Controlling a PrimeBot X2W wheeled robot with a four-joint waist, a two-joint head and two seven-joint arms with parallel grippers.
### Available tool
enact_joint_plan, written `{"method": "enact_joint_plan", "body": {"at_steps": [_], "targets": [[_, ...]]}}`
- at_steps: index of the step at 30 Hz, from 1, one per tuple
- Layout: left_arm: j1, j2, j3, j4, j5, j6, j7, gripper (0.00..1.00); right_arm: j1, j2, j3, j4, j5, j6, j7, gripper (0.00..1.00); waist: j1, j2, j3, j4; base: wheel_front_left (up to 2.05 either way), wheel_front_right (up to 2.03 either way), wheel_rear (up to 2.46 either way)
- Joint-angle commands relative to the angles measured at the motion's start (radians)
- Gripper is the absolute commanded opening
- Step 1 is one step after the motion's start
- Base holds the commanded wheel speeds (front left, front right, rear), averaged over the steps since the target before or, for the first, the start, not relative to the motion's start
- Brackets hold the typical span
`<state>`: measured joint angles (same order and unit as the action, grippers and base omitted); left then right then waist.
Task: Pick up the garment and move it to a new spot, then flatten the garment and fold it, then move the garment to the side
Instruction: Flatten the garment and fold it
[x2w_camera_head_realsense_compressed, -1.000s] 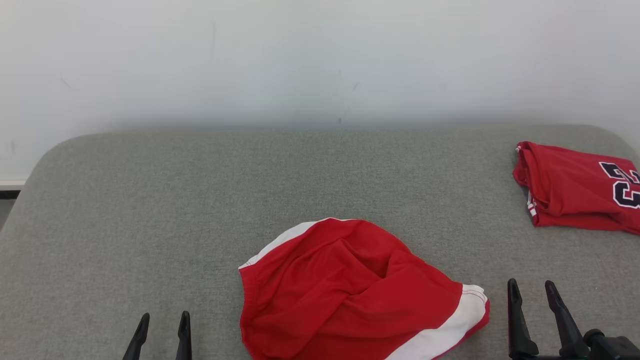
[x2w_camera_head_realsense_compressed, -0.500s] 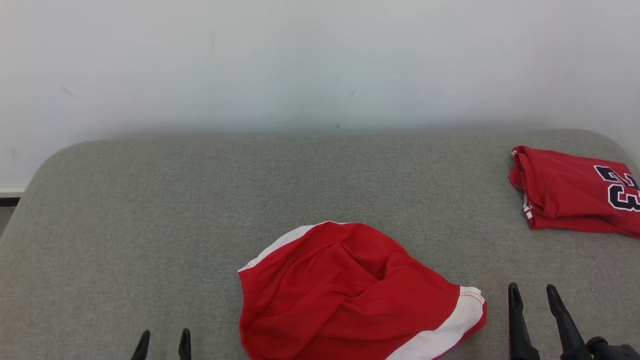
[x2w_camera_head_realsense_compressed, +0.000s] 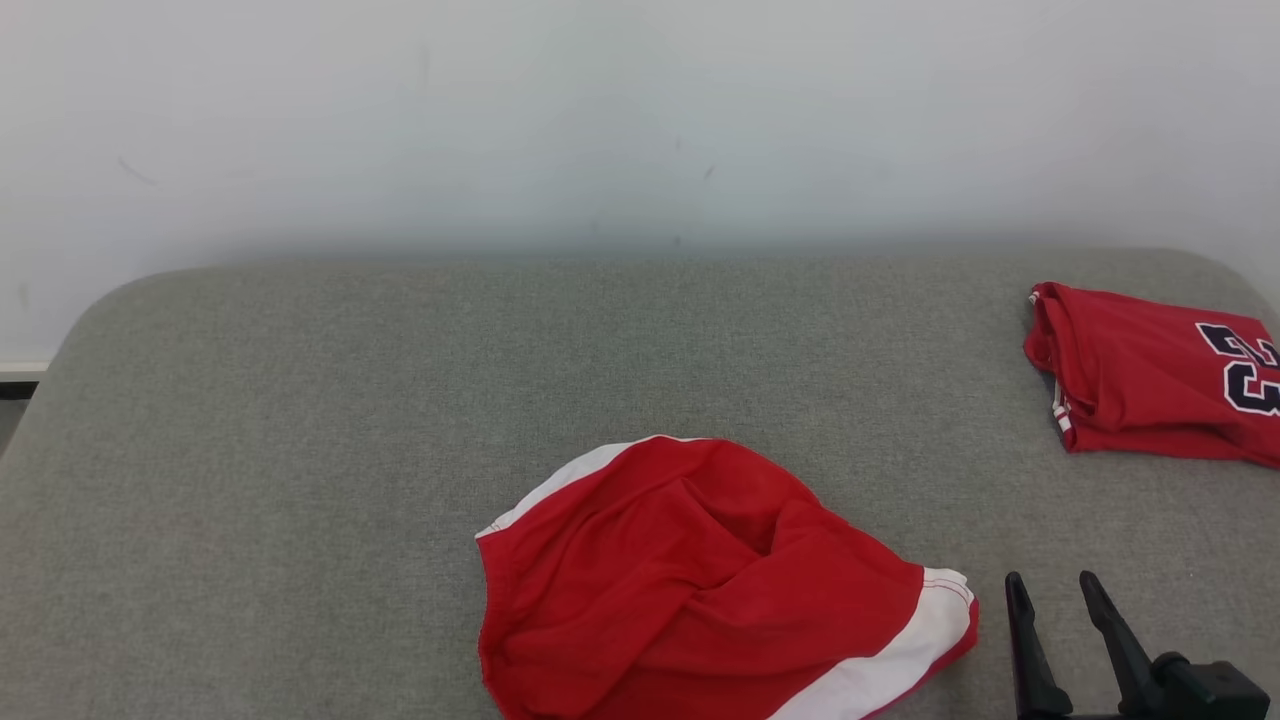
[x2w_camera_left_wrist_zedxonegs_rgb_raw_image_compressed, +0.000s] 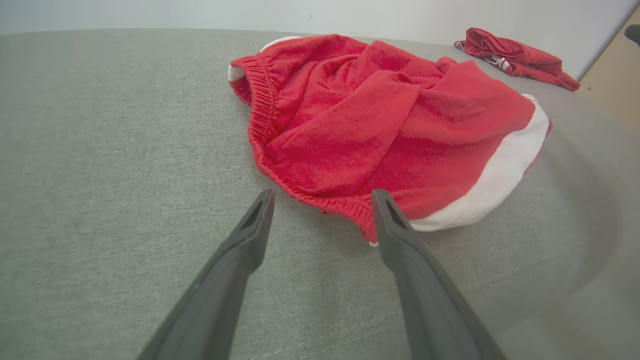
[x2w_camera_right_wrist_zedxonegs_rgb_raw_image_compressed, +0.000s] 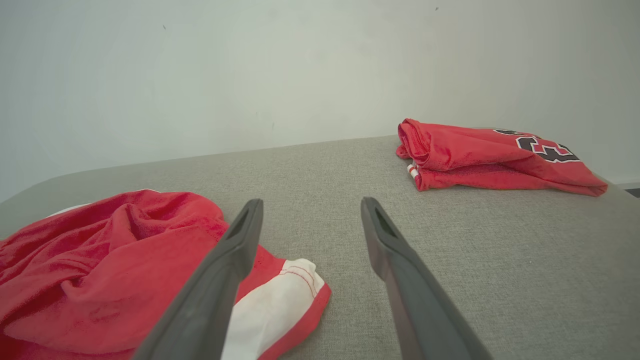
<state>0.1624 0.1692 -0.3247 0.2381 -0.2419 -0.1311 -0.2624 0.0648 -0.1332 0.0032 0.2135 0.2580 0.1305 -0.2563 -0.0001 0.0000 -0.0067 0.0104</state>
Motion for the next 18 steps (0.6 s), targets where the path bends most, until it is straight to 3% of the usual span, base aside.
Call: {"method": "enact_joint_plan", "body": {"at_steps": [1,7,18], "targets": [[-0.016,0.009,-0.05,0.027,-0.023,0.001,-0.003,1.0,-0.028,-0.024,0.011,0.029,0.008,0.0,-0.001,1.0,0.0001,0.0,0.004,0.0,0.0,0.0,0.0],[-0.065,0.003,-0.159,0.11,-0.065,0.001,-0.003,1.0,-0.102,-0.055,0.054,0.135,0.018,0.0,0.012,1.0,0.0001,0.0,0.019,0.001,0.0,0.0,0.0],[-0.176,-0.019,-0.261,0.249,-0.122,0.001,-0.003,1.0,-0.238,-0.074,0.136,0.349,0.03,0.0,0.053,1.0,0.0001,0.0,0.058,0.015,0.0,0.0,0.0]]}}
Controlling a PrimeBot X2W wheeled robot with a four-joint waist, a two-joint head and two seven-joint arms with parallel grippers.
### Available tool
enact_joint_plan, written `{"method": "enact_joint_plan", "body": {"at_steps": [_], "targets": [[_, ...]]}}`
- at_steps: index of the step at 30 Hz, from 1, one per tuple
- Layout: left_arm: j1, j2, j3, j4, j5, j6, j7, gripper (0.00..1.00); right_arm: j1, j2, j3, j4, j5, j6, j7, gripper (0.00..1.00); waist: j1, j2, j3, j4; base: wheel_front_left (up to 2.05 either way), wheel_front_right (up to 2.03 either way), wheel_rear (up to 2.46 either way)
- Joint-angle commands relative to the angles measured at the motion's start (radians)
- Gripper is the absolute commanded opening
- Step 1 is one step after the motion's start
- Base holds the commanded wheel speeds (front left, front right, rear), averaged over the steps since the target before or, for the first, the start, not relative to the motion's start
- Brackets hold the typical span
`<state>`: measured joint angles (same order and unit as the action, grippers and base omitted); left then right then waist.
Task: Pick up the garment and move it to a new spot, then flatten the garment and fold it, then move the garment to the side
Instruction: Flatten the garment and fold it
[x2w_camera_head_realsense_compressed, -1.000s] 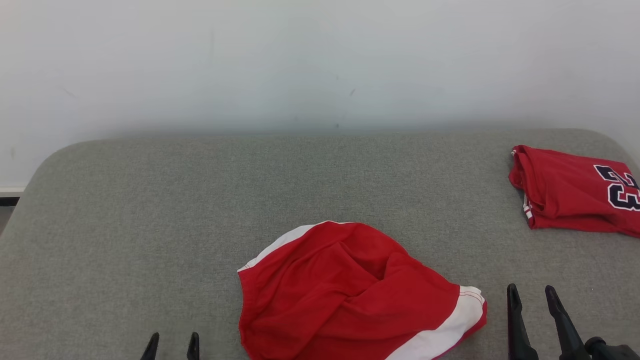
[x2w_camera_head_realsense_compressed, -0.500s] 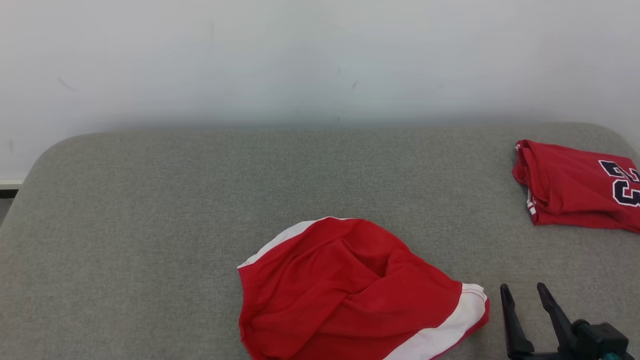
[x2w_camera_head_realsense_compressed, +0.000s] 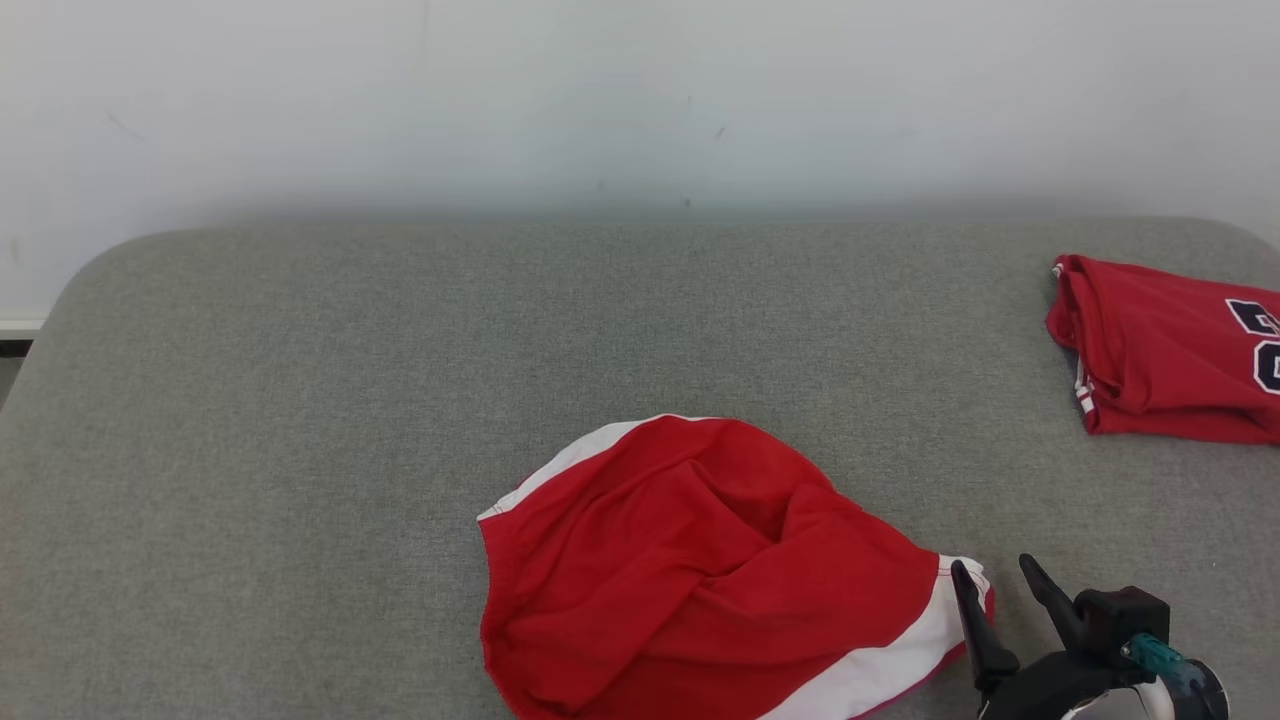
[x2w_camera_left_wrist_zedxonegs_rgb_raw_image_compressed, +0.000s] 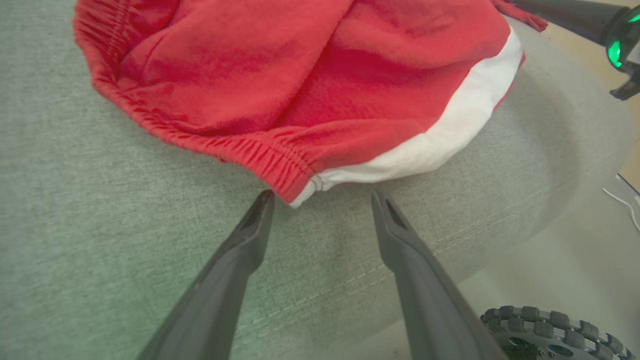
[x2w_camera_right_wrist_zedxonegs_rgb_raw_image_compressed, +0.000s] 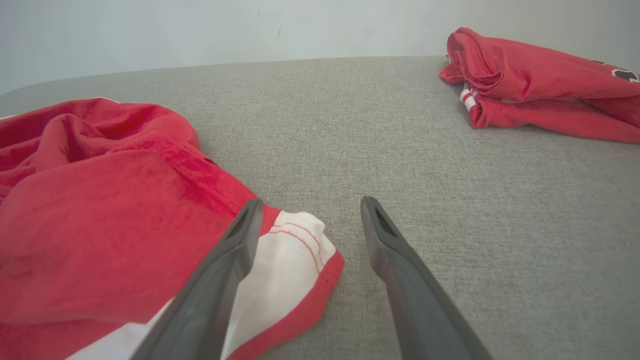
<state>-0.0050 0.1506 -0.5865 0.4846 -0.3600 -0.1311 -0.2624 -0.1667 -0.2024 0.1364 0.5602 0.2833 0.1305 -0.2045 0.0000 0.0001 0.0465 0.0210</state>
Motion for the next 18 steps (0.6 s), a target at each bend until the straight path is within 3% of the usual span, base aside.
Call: {"method": "enact_joint_plan", "body": {"at_steps": [1,8,9,10,11,18], "targets": [[-0.019,-0.001,-0.006,0.009,-0.008,0.001,-0.003,1.0,-0.02,-0.006,0.008,0.021,0.007,0.0,0.002,1.0,0.0,-0.0001,0.008,0.006,0.0,0.0,0.0],[-0.068,-0.005,-0.054,0.043,-0.039,0.001,-0.003,1.0,-0.097,-0.009,0.052,0.158,0.038,0.0,0.025,0.97,0.0,-0.0001,0.021,0.024,0.0,0.0,0.0],[-0.077,-0.004,-0.065,0.049,-0.042,0.001,-0.003,0.65,-0.105,-0.005,0.055,0.171,0.047,0.0,0.021,0.49,0.0,-0.0001,0.022,0.028,0.0,0.0,0.0],[-0.088,-0.004,-0.074,0.055,-0.044,0.001,-0.003,0.29,-0.111,-0.003,0.06,0.183,0.052,0.0,0.017,0.22,0.0,-0.0001,0.024,0.031,0.0,0.0,0.0],[-0.096,-0.005,-0.078,0.057,-0.052,0.001,-0.003,0.0,-0.116,0.0,0.068,0.194,0.06,0.0,0.015,0.0,0.0,-0.0001,0.024,0.032,0.0,0.0,0.0],[-0.11,-0.001,-0.075,0.041,-0.077,0.001,-0.003,0.0,-0.121,-0.015,0.086,0.215,0.089,0.0,-0.036,0.0,0.0,-0.0001,0.03,0.032,0.0,0.0,0.0]]}}
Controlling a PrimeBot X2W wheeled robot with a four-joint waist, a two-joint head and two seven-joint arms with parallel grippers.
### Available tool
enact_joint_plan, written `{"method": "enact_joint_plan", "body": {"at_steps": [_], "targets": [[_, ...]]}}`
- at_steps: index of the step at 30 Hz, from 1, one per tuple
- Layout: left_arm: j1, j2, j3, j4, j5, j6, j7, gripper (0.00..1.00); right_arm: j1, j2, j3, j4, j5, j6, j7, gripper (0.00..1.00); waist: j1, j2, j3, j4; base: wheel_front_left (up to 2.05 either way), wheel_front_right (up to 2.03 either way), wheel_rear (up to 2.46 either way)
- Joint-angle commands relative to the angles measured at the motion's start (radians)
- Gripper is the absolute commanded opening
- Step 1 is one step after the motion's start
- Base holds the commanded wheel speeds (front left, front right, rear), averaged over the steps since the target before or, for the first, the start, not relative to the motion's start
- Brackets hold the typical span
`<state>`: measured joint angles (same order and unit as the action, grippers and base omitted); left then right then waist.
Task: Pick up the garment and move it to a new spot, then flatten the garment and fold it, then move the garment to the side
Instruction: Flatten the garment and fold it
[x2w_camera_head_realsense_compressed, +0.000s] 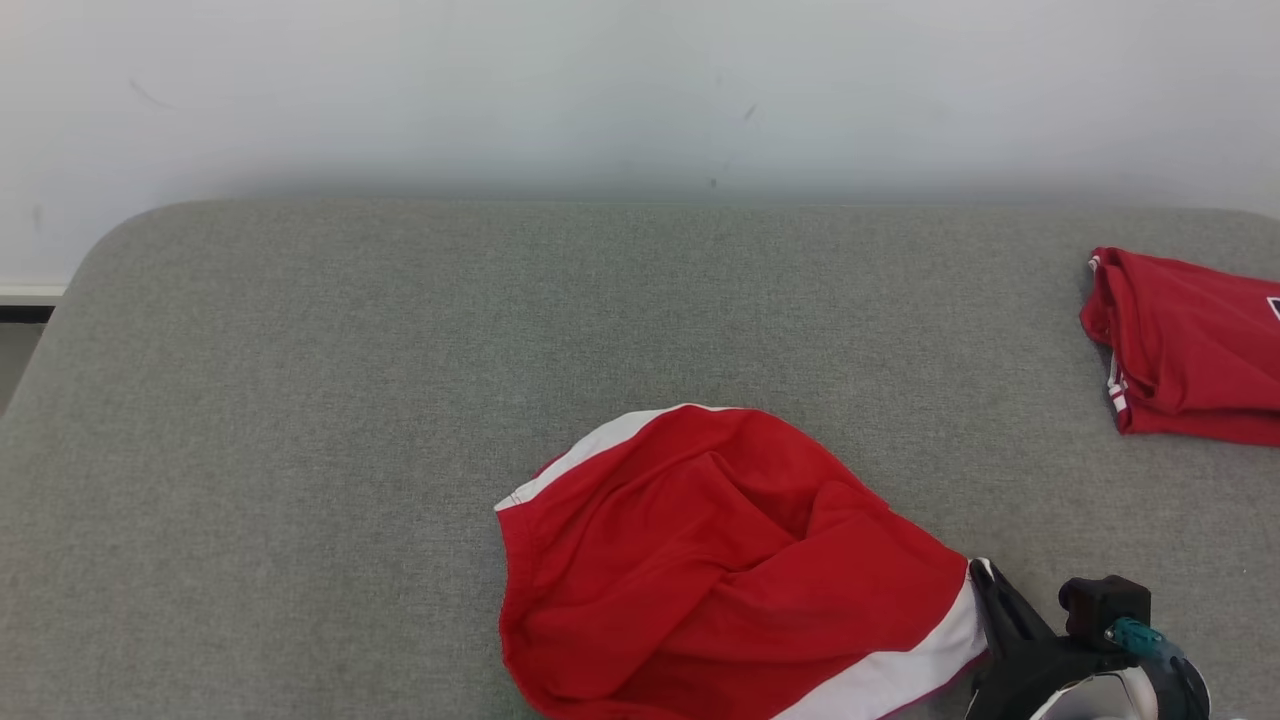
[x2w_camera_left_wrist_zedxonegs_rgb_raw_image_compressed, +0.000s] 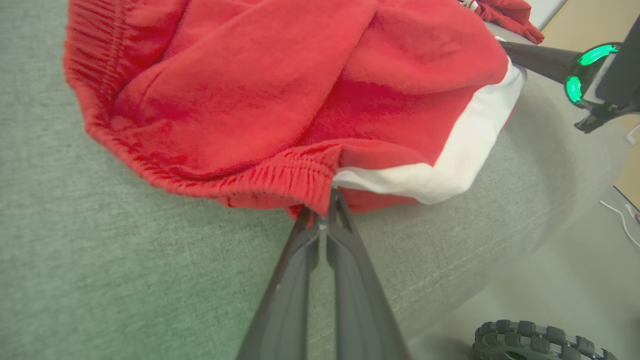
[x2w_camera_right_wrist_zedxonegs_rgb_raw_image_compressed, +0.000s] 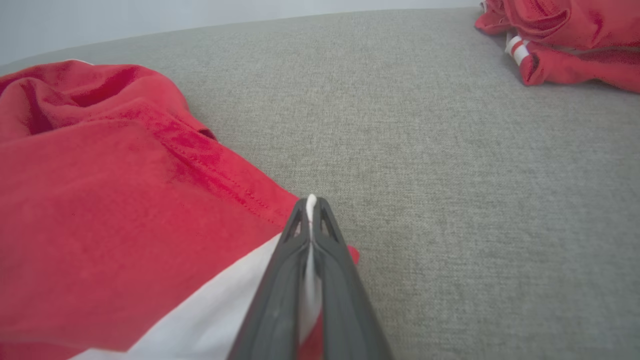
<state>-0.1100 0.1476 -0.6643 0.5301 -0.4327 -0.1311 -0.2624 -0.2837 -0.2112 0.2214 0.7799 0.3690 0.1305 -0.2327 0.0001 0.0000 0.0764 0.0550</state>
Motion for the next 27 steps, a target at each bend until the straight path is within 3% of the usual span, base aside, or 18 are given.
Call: {"method": "enact_joint_plan", "body": {"at_steps": [1,10,16,21,27], "targets": [[-0.002,0.005,0.008,-0.014,-0.002,0.001,-0.003,0.0,-0.002,-0.01,0.002,-0.013,0.005,0.0,-0.015,0.0,-0.0001,0.0,0.001,-0.004,0.0,0.0,0.0],[0.055,0.04,0.135,-0.23,0.051,0.001,-0.003,0.0,0.04,-0.004,-0.049,-0.239,0.033,0.0,-0.033,0.0,-0.0001,0.0,0.008,-0.02,0.0,0.0,0.0],[-0.017,0.093,0.203,-0.353,0.077,0.001,-0.003,0.0,-0.014,0.011,-0.057,-0.343,0.053,0.0,-0.033,0.0,-0.0001,0.0,0.025,-0.026,0.0,0.0,0.0],[-0.229,0.199,0.18,-0.42,0.037,0.001,0.033,0.0,-0.182,0.023,-0.052,-0.358,0.096,0.0,-0.01,0.0,-0.0001,0.0,0.084,-0.031,0.0,0.0,0.0],[-0.636,0.347,0.124,-0.443,-0.082,0.001,0.137,0.0,-0.546,0.044,-0.072,-0.278,0.089,0.0,0.068,0.0,-0.0001,0.0,0.259,-0.054,0.0,0.0,0.0]]}}
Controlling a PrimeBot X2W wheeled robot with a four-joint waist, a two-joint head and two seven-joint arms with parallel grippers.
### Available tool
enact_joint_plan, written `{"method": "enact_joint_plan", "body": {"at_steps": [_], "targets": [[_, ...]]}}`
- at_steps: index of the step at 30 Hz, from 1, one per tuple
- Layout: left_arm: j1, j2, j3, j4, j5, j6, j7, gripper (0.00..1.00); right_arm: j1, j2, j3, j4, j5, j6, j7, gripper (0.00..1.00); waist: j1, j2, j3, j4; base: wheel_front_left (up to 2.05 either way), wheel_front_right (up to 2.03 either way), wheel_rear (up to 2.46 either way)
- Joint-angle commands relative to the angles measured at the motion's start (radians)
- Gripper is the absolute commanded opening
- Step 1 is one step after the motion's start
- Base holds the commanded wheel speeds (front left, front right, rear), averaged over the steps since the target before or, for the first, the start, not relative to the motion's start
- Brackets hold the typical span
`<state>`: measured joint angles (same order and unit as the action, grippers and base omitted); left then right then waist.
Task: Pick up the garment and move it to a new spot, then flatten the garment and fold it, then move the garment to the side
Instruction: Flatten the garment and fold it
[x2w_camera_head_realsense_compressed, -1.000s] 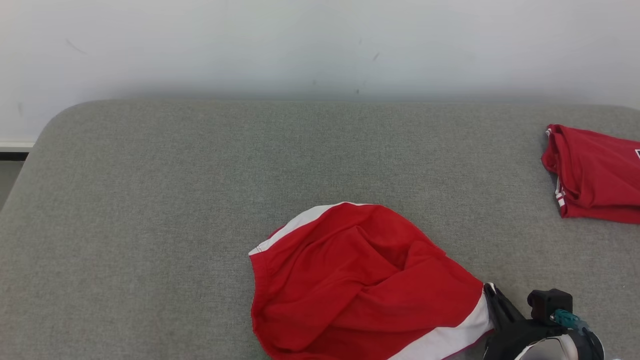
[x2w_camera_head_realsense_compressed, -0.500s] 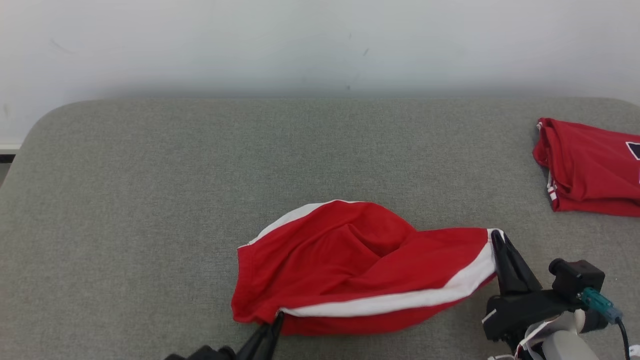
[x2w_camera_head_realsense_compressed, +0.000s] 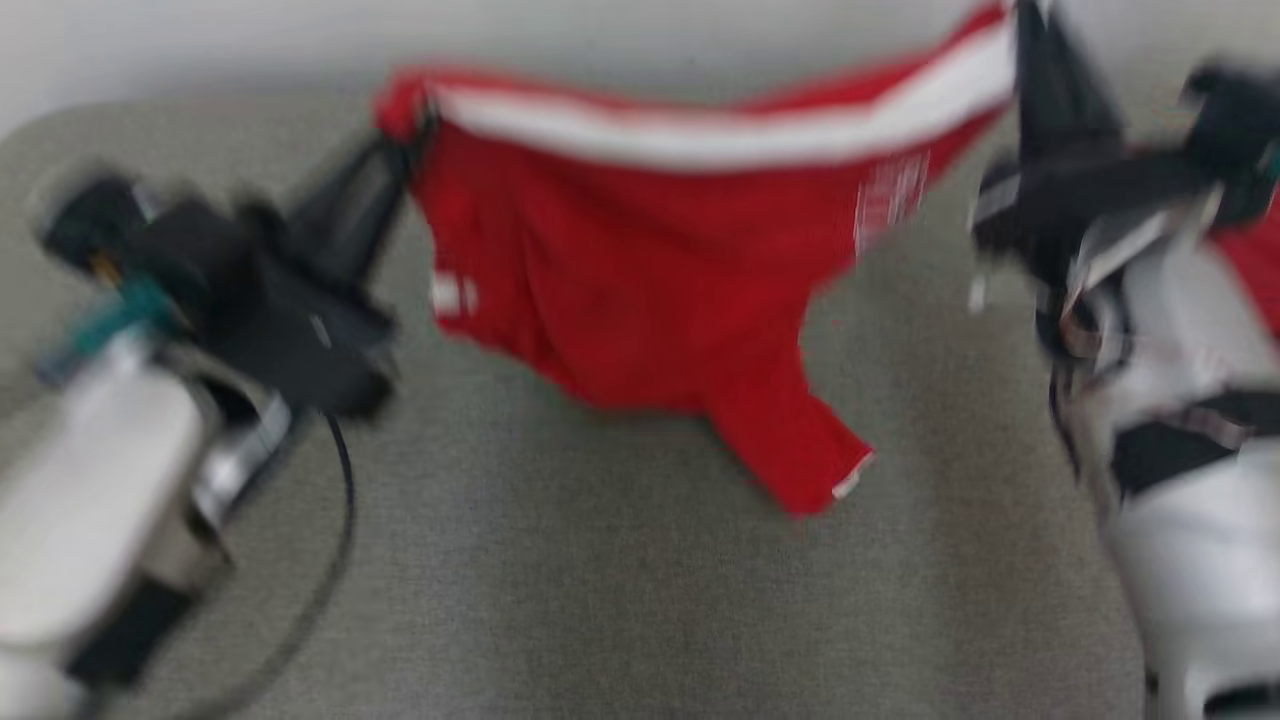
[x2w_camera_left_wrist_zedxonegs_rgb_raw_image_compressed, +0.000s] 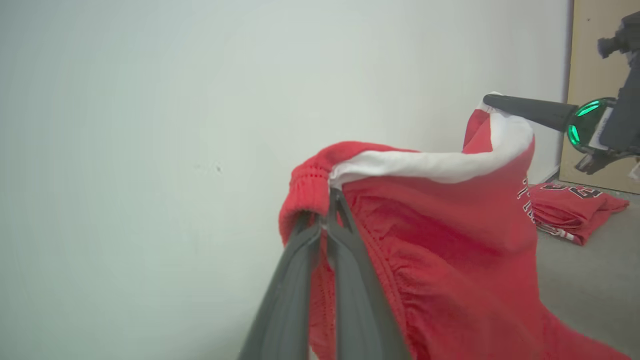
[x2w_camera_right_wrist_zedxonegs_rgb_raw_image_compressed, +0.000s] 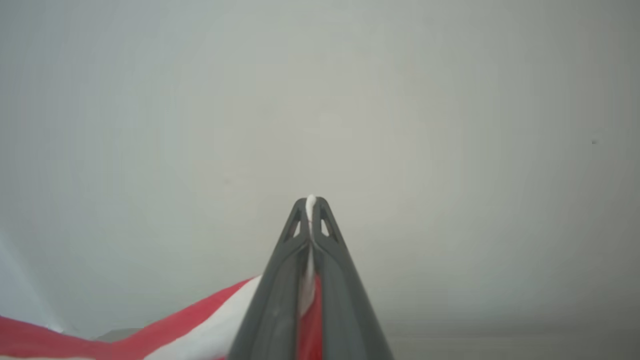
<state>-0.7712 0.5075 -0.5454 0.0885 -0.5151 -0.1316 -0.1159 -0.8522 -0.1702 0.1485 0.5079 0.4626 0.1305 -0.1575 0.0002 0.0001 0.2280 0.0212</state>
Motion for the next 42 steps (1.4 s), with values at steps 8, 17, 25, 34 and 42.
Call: {"method": "enact_joint_plan", "body": {"at_steps": [8,17,25,34,42], "targets": [[-0.577,0.089,-0.082,0.112,-0.166,0.002,0.095,0.0,-0.54,0.021,-0.061,0.16,-0.043,0.0,0.087,0.0,-0.0002,-0.0001,0.341,-0.055,0.0,0.0,0.0],[-1.027,0.03,-0.182,0.346,-0.292,0.002,0.059,0.0,-0.964,0.025,-0.118,0.375,-0.134,0.0,0.078,0.0,-0.0002,-0.0001,0.446,-0.085,0.0,0.0,0.0],[-1.2,0.017,-0.327,0.509,-0.396,0.002,-0.004,0.0,-1.114,0.04,-0.126,0.525,-0.199,0.0,0.021,0.0,-0.0002,-0.0001,0.51,-0.095,0.0,0.0,0.0],[-1.112,0.035,-0.463,0.504,-0.52,0.002,-0.054,0.0,-1.01,0.056,-0.05,0.566,-0.162,0.0,-0.047,0.0,-0.0002,-0.0001,0.488,-0.095,0.0,0.0,0.0],[-0.864,0.083,-0.484,0.404,-0.563,0.002,-0.147,0.0,-0.746,0.03,0.026,0.497,-0.034,0.0,-0.08,0.0,-0.0002,-0.0001,0.385,-0.111,0.0,0.0,0.0]]}}
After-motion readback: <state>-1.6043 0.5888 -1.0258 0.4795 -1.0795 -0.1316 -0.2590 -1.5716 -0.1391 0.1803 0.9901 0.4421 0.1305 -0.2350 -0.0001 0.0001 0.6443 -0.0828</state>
